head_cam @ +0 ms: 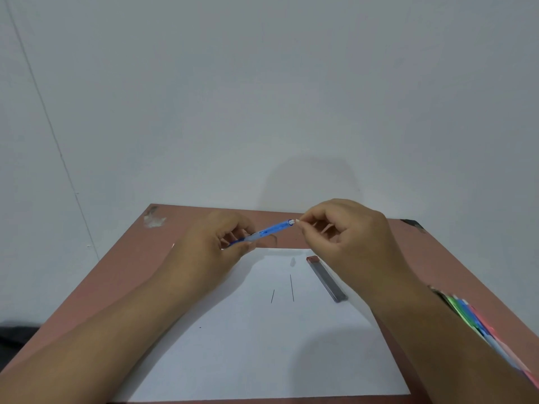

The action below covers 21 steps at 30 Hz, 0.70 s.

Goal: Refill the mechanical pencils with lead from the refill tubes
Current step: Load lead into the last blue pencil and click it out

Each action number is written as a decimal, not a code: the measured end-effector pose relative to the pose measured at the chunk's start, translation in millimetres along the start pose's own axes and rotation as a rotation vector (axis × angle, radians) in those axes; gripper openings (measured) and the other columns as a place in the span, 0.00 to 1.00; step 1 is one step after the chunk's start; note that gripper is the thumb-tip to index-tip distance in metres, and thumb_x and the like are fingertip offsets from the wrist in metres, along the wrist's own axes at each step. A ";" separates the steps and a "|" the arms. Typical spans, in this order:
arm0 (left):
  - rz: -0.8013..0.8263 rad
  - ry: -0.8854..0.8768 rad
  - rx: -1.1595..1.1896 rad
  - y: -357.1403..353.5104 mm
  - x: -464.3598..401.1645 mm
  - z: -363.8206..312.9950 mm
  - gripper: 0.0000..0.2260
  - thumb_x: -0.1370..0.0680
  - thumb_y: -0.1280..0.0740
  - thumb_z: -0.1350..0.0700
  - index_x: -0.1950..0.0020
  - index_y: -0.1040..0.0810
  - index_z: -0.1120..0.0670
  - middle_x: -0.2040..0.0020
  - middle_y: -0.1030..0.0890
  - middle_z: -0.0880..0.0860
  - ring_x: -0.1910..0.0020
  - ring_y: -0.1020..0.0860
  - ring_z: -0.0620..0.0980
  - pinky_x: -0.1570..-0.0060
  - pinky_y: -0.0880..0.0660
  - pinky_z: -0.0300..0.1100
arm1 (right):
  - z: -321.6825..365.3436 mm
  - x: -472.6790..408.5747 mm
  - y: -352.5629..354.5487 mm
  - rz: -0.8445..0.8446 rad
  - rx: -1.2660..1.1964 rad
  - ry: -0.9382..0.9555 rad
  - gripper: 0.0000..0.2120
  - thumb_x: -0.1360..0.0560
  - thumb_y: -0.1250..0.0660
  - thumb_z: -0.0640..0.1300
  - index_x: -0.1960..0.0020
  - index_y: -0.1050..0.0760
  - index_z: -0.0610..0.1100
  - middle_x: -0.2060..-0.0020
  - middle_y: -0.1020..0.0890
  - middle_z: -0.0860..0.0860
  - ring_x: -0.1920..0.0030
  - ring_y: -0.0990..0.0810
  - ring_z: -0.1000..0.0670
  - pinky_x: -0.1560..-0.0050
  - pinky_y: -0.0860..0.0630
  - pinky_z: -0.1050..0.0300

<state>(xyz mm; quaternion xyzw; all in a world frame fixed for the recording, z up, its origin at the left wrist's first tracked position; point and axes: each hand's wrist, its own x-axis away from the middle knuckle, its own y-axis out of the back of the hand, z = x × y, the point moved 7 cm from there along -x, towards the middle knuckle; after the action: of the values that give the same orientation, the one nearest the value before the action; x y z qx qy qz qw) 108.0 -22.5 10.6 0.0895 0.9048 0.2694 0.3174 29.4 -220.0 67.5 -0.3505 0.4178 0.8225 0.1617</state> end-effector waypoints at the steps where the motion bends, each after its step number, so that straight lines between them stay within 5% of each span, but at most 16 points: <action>1: -0.002 0.001 -0.001 -0.2 0.0 0.7 0.11 0.25 0.25 0.55 0.53 0.21 0.38 0.55 0.20 0.40 0.54 0.20 0.44 0.53 0.20 0.49 | 0.6 0.2 0.1 -0.005 0.003 0.017 0.05 0.25 0.26 0.40 0.58 0.18 0.48 0.63 0.19 0.57 0.60 0.20 0.52 0.61 0.23 0.54; 13: -0.033 -0.039 -0.058 3.4 -0.7 -2.3 0.11 0.26 0.24 0.57 0.56 0.19 0.40 0.57 0.20 0.42 0.53 0.23 0.46 0.56 0.23 0.46 | 5.9 -0.5 -3.9 0.048 0.167 0.142 0.04 0.25 0.31 0.43 0.59 0.20 0.48 0.65 0.23 0.58 0.63 0.26 0.54 0.64 0.23 0.53; 21: -0.095 -0.105 -0.159 10.0 -1.4 -8.7 0.17 0.29 0.21 0.55 0.57 0.23 0.34 0.60 0.24 0.43 0.58 0.25 0.43 0.61 0.33 0.33 | -0.3 -0.2 -13.0 0.270 0.317 0.102 0.07 0.23 0.32 0.42 0.58 0.18 0.49 0.62 0.21 0.56 0.59 0.25 0.52 0.62 0.25 0.53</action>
<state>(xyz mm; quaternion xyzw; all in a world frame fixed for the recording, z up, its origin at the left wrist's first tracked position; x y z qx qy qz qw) 103.6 -18.3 22.5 0.0352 0.8660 0.3200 0.3827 36.8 -212.5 60.1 -0.3026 0.5929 0.7418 0.0818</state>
